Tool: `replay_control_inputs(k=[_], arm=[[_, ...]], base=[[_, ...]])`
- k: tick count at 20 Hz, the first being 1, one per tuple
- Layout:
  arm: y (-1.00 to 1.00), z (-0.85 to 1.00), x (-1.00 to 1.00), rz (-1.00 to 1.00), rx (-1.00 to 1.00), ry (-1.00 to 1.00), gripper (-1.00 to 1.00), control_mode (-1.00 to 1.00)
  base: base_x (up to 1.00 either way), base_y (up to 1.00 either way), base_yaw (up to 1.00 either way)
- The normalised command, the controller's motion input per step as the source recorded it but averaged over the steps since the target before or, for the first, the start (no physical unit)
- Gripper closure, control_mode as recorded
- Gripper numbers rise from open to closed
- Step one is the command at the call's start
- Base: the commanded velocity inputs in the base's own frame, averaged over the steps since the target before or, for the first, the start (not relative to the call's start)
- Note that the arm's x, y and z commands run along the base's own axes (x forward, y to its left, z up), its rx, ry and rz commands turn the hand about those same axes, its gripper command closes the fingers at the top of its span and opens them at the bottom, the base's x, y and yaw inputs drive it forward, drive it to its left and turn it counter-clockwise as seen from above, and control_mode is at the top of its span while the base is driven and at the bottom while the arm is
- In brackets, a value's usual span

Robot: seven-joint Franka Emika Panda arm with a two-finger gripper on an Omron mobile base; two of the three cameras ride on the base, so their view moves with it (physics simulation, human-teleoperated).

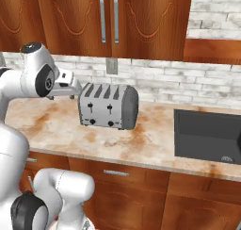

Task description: Take the tongs from the drawer on the left and place them on the dining counter next to the tray containing the kebab skewer.

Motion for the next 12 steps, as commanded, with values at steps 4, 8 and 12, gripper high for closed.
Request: replay_control_inputs(k=[4,8,12], arm=[[0.42,-0.09,-0.28,0.09,-0.13,-0.05,-1.00,-1.00],[0.29,0.00,-0.09,0.05,-0.12,-0.10,-1.00,-1.00],[0.16,0.00,-0.09,0.21,-0.06,-0.29,-1.00,-1.00]], base=[[0.00,0.00,0.00],[0.00,0.00,0.00],[0.00,0.00,0.00]])
